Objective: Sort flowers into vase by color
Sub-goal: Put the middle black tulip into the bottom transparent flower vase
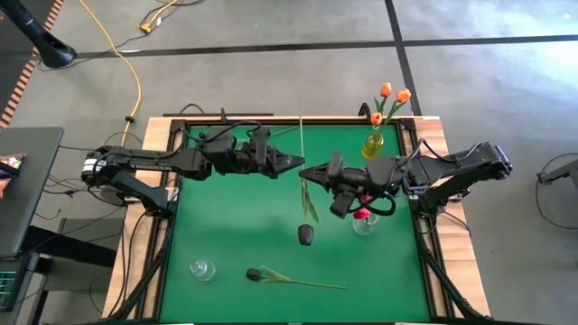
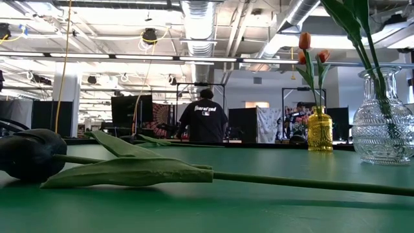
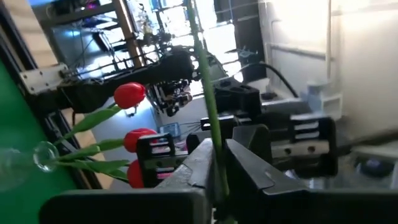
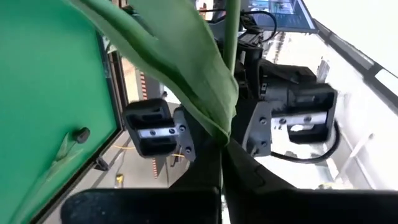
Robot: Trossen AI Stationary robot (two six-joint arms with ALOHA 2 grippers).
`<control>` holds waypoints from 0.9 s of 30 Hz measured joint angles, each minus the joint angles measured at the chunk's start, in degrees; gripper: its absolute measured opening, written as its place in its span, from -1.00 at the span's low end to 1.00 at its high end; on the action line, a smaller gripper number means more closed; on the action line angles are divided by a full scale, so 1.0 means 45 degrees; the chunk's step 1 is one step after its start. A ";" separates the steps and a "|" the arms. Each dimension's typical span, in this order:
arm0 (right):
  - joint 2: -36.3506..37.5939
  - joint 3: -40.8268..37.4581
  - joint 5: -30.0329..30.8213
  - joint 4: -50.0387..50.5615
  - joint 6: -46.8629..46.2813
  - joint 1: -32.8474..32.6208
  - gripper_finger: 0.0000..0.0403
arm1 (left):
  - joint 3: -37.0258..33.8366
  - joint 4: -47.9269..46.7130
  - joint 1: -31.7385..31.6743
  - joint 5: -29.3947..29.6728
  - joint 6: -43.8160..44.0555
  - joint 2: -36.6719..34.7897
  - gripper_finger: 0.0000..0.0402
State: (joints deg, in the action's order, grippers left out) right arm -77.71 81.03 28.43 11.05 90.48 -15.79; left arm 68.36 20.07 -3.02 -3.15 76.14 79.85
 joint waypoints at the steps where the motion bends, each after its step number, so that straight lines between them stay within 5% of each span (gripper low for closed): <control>1: 0.0000 0.0000 0.0005 -0.0002 -0.0196 -0.0004 -0.88 | 0.0000 -0.0004 -0.0059 -0.0141 -0.0414 -0.0001 -0.81; 8: 0.0008 0.0005 0.0047 -0.0044 -0.1703 0.0018 -0.87 | 0.0000 0.0113 -0.0896 -0.1987 -0.3919 -0.0237 -0.37; 13: 0.0040 0.0005 0.0073 0.0044 -0.2722 0.0025 -0.87 | 0.0011 -0.0404 -0.1746 -0.1917 -0.5725 -0.0991 -0.12; 17: 0.0311 0.0000 0.0688 -0.0148 -0.3543 0.0010 -0.87 | 0.0024 -0.3040 -0.2498 -0.1484 -0.8010 -0.1773 -0.04; 21: 0.0645 0.0141 0.0993 -0.0427 -0.7179 0.0212 -0.87 | 0.0015 -0.4646 -0.2244 -0.0339 -1.1529 -0.2317 -0.03; 27: 0.1038 0.1054 0.0004 0.0264 -1.3504 0.1176 -0.87 | 0.0010 -0.3919 -0.0723 0.0443 -1.5851 -0.2322 -0.03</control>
State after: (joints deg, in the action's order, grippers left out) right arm -73.04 85.78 28.44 12.23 29.71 -10.50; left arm 68.40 2.44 -6.27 -1.15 4.81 69.41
